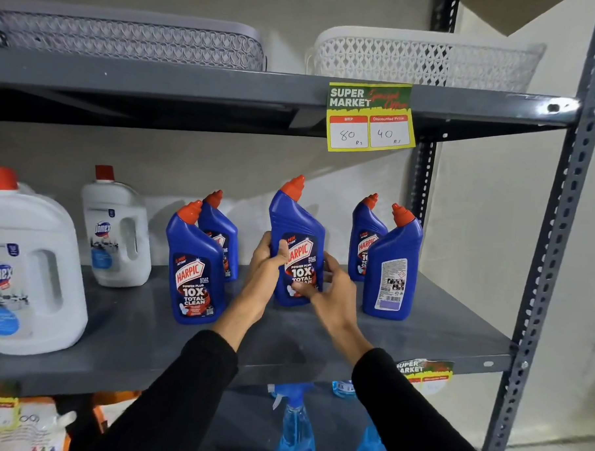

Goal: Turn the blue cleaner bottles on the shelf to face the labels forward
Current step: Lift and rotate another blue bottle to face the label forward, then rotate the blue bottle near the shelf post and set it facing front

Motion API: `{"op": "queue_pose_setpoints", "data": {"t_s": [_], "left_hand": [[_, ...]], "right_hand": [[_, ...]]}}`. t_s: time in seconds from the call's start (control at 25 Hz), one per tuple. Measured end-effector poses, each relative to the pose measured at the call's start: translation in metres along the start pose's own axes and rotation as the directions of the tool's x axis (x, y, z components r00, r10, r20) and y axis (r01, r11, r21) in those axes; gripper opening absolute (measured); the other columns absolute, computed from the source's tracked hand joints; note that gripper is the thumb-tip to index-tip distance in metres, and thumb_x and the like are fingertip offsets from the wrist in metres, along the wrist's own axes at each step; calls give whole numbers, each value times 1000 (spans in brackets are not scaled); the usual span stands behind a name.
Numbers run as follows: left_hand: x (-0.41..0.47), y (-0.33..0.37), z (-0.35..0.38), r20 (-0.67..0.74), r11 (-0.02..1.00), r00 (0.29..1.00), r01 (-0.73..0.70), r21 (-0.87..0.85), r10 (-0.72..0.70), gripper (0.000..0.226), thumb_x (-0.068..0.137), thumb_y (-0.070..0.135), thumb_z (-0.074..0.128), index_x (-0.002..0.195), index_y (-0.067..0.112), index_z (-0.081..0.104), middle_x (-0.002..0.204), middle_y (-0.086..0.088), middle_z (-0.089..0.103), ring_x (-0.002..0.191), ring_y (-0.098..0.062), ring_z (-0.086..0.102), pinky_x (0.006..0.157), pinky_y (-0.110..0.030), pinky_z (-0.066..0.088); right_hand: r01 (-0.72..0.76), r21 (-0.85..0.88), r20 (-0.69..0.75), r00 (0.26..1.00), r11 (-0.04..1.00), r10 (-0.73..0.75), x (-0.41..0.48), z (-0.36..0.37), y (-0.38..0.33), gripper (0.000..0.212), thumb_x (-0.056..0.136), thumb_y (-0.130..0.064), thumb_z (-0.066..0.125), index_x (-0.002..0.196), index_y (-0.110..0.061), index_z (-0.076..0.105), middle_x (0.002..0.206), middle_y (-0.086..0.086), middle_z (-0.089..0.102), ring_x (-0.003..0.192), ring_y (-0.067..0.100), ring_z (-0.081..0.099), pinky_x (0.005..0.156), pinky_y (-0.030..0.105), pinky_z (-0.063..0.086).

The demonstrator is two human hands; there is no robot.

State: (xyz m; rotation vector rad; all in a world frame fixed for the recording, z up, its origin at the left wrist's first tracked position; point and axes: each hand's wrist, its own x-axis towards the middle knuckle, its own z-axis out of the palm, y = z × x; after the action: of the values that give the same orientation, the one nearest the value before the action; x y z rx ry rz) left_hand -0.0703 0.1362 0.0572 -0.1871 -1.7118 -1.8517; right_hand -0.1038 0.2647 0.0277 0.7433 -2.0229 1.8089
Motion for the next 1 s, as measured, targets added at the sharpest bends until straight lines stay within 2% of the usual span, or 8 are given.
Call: {"op": "queue_pose_setpoints", "data": {"t_s": [0.12, 0.24, 0.44, 0.64, 0.8, 0.88, 0.96, 1.0], "left_hand": [[0, -8, 0, -52, 999, 998, 37, 39, -35, 22, 98, 27, 52, 120, 26, 58, 110, 2, 72, 94, -13, 72, 70, -27, 58], [0, -14, -3, -53, 996, 996, 73, 55, -70, 21, 98, 22, 51, 117, 27, 59, 109, 2, 72, 93, -13, 72, 75, -32, 59], [-4, -24, -6, -55, 990, 992, 120, 78, -116, 25, 98, 17, 50, 122, 22, 56, 104, 4, 72, 87, -10, 72, 67, -26, 58], [-5, -34, -7, -90, 983, 984, 163, 87, -155, 26, 98, 18, 50, 124, 21, 55, 108, 0, 71, 92, -14, 70, 70, -29, 57], [-2, -38, -6, -120, 980, 979, 177, 91, -166, 28, 99, 27, 51, 125, 19, 55, 112, -6, 71, 92, -17, 71, 73, -34, 58], [-4, -37, -6, -118, 978, 978, 183, 103, -170, 31, 100, 30, 49, 128, 19, 54, 117, -8, 70, 94, -17, 70, 76, -34, 58], [-10, -34, -2, -112, 973, 982, 167, 157, -151, 41, 100, 32, 49, 139, 19, 45, 130, -10, 63, 104, -18, 67, 84, -38, 58], [-12, -33, 0, -124, 967, 988, 115, 227, -89, 51, 99, 32, 50, 146, 19, 35, 141, -10, 54, 118, -21, 61, 95, -44, 53]], "right_hand": [[-13, -54, -25, 1000, 998, 11, -3, 5, 2, 55, 73, -17, 83, 121, -22, 57, 96, -15, 64, 83, -9, 63, 60, 3, 48], [-64, -58, 1, 998, 996, 64, -5, 5, 10, 50, 79, -16, 78, 124, -20, 58, 105, -5, 67, 95, 8, 67, 68, 14, 54], [-119, -67, 9, 993, 991, 120, -13, 7, 15, 51, 78, -19, 78, 125, -20, 58, 105, -6, 68, 89, 4, 66, 74, 22, 58], [-156, -67, 26, 987, 985, 158, -17, 8, 16, 47, 84, -13, 72, 129, -16, 56, 117, 3, 69, 100, 14, 66, 87, 37, 58], [-181, -87, 61, 981, 980, 186, -18, 8, 17, 50, 88, -13, 68, 134, -14, 51, 123, 6, 65, 105, 14, 62, 90, 36, 56], [-162, -127, 90, 981, 978, 174, -17, 4, 17, 51, 88, -13, 68, 135, -13, 51, 125, 6, 64, 110, 15, 62, 86, 27, 54], [-79, -189, 37, 995, 979, 88, -16, -7, 14, 52, 88, -17, 68, 137, -13, 50, 127, 3, 60, 111, 11, 59, 80, 18, 51], [-18, -223, -35, 999, 975, 11, -12, -15, 11, 52, 88, -19, 68, 137, -14, 51, 127, 3, 59, 111, 10, 58, 82, 18, 51]]}}
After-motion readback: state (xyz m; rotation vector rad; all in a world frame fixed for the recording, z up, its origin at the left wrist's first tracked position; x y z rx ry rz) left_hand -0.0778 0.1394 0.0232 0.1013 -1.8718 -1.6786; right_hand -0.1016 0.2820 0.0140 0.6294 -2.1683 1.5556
